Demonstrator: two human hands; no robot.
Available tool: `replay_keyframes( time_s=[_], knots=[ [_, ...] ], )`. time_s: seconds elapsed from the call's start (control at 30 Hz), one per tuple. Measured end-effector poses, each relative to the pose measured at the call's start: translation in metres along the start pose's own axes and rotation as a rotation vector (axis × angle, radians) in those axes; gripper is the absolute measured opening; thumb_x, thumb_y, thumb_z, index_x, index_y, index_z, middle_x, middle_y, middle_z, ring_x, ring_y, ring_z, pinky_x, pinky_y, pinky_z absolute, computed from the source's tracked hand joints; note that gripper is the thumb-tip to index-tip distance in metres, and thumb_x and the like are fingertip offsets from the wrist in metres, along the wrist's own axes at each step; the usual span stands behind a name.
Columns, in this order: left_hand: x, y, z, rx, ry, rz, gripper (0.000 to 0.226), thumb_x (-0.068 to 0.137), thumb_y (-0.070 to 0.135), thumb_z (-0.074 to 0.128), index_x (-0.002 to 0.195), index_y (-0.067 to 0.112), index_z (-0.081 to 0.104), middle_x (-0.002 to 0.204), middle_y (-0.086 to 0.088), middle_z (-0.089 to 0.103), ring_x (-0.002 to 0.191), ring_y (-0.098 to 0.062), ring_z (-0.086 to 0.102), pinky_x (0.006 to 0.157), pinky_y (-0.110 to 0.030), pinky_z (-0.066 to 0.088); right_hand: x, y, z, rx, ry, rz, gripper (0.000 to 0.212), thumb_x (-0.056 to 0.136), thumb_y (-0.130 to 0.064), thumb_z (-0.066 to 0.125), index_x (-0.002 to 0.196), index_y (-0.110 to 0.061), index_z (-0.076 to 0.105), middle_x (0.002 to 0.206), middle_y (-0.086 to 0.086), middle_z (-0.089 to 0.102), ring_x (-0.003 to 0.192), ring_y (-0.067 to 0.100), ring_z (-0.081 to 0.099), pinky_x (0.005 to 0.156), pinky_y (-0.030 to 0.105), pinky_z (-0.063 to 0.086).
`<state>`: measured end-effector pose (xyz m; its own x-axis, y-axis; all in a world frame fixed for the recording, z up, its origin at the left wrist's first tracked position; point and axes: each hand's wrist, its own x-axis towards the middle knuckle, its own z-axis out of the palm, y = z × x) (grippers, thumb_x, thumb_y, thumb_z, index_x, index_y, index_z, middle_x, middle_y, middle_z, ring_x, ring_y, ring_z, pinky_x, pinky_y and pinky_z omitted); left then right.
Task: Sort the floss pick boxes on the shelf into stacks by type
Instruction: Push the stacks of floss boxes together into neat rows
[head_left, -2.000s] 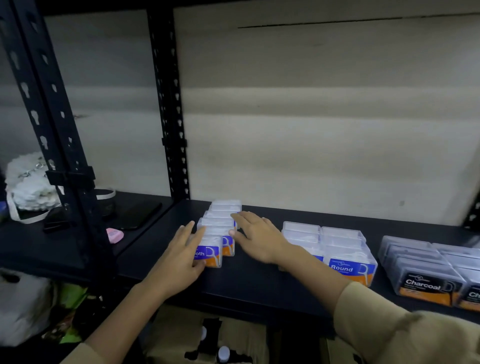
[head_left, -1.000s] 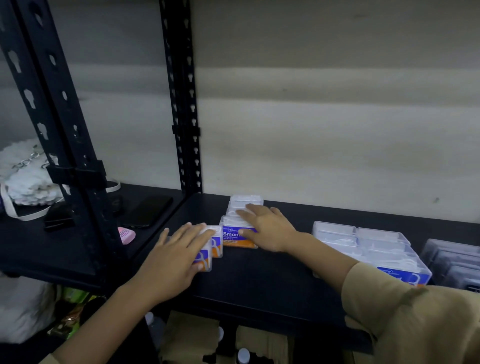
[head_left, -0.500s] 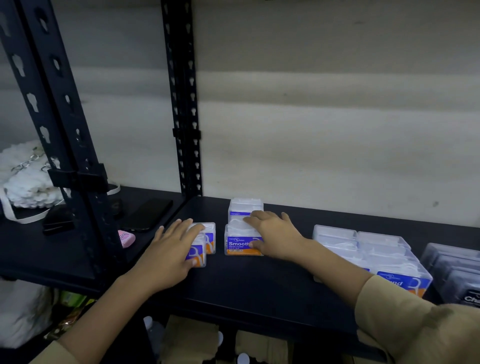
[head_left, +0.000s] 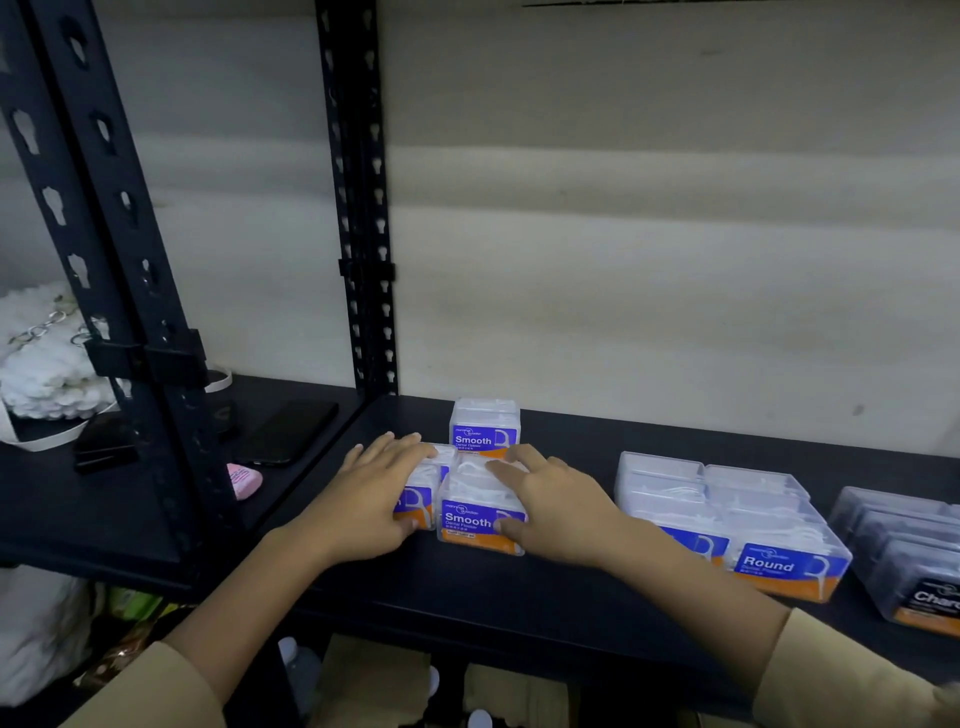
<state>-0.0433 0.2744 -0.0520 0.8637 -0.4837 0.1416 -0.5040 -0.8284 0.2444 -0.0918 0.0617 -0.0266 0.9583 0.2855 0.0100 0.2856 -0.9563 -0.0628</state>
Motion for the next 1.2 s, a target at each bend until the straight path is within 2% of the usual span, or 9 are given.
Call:
replay_keyframes(
  time_s=[0.17, 0.27, 0.37, 0.47, 0.67, 0.83, 1.0, 1.1, 1.2],
  knots=[
    [-0.001, 0.009, 0.001, -0.071, 0.031, 0.099, 0.073, 0.081, 0.027, 0.064, 0.141, 0.034, 0.023, 0.151, 0.012, 0.025, 0.145, -0.013, 0.012, 0.118, -0.032, 0.008, -0.007, 0.0, 0.006, 0.02, 0.017, 0.046, 0.071, 0.087, -0.047, 0.056, 0.144, -0.027, 0.018, 0.15, 0.003, 0.023, 0.13, 0.023, 0.034, 0.098, 0.039, 0.044],
    [0.002, 0.012, -0.003, -0.11, 0.051, 0.117, 0.078, 0.079, 0.026, 0.067, 0.143, 0.032, 0.022, 0.147, 0.013, 0.03, 0.138, -0.009, 0.021, 0.111, -0.024, 0.016, -0.01, 0.001, 0.013, -0.011, 0.092, 0.058, 0.073, 0.084, -0.054, 0.055, 0.143, -0.028, 0.019, 0.148, 0.005, 0.025, 0.133, 0.023, 0.03, 0.106, 0.04, 0.034],
    [0.008, 0.012, -0.006, -0.037, 0.003, 0.065, 0.088, 0.079, 0.034, 0.067, 0.148, 0.032, 0.012, 0.151, 0.006, 0.022, 0.14, -0.013, 0.017, 0.115, -0.031, 0.015, -0.009, -0.001, 0.019, -0.027, 0.124, 0.053, 0.075, 0.084, -0.055, 0.054, 0.143, -0.027, 0.017, 0.151, 0.005, 0.022, 0.139, 0.024, 0.023, 0.113, 0.042, 0.023],
    [0.012, 0.011, -0.007, 0.105, -0.085, -0.041, 0.09, 0.083, 0.043, 0.059, 0.15, 0.032, 0.0, 0.159, 0.003, 0.005, 0.147, -0.02, -0.001, 0.119, -0.045, 0.003, -0.008, -0.002, 0.023, -0.012, 0.115, 0.049, 0.077, 0.086, -0.053, 0.052, 0.146, -0.026, 0.01, 0.155, 0.005, 0.016, 0.143, 0.025, 0.015, 0.116, 0.044, 0.017],
    [0.013, 0.014, -0.006, 0.101, -0.086, -0.007, 0.08, 0.08, 0.036, 0.054, 0.148, 0.024, 0.014, 0.148, 0.002, 0.025, 0.138, -0.019, 0.017, 0.114, -0.028, 0.014, -0.005, 0.0, 0.024, -0.01, 0.07, 0.037, 0.078, 0.089, -0.05, 0.049, 0.147, -0.021, 0.006, 0.158, 0.006, 0.01, 0.145, 0.025, 0.009, 0.118, 0.043, 0.014],
    [0.013, 0.016, -0.005, 0.054, -0.059, 0.013, 0.074, 0.083, 0.028, 0.058, 0.146, 0.023, 0.02, 0.142, 0.003, 0.031, 0.135, -0.017, 0.021, 0.111, -0.027, 0.02, -0.004, 0.004, 0.02, -0.013, 0.039, 0.024, 0.078, 0.089, -0.049, 0.05, 0.147, -0.021, 0.007, 0.158, 0.005, 0.01, 0.145, 0.025, 0.01, 0.118, 0.042, 0.015],
    [0.013, 0.015, -0.004, 0.086, -0.075, 0.002, 0.076, 0.082, 0.033, 0.058, 0.146, 0.024, 0.018, 0.145, 0.002, 0.029, 0.138, -0.018, 0.02, 0.114, -0.033, 0.018, -0.004, 0.006, 0.02, -0.014, 0.043, 0.009, 0.077, 0.089, -0.049, 0.05, 0.147, -0.02, 0.008, 0.157, 0.005, 0.013, 0.145, 0.023, 0.012, 0.117, 0.041, 0.017],
    [0.016, 0.015, -0.013, 0.135, -0.174, -0.048, 0.083, 0.08, 0.049, 0.049, 0.149, 0.031, 0.007, 0.156, 0.006, 0.013, 0.146, -0.019, 0.004, 0.118, -0.049, 0.003, -0.003, 0.007, 0.015, 0.006, 0.024, -0.005, 0.076, 0.088, -0.061, 0.037, 0.147, -0.022, 0.011, 0.157, 0.003, 0.014, 0.145, 0.022, 0.013, 0.118, 0.043, 0.014],
    [0.024, 0.017, -0.028, 0.054, -0.128, -0.06, 0.083, 0.071, 0.051, 0.035, 0.149, 0.036, 0.01, 0.158, 0.008, 0.012, 0.146, -0.015, 0.007, 0.118, -0.048, 0.004, 0.003, 0.009, -0.005, 0.094, 0.06, 0.006, 0.097, 0.067, -0.079, 0.002, 0.146, -0.025, 0.021, 0.155, 0.002, 0.024, 0.142, 0.02, 0.021, 0.115, 0.041, 0.018]
  ],
)
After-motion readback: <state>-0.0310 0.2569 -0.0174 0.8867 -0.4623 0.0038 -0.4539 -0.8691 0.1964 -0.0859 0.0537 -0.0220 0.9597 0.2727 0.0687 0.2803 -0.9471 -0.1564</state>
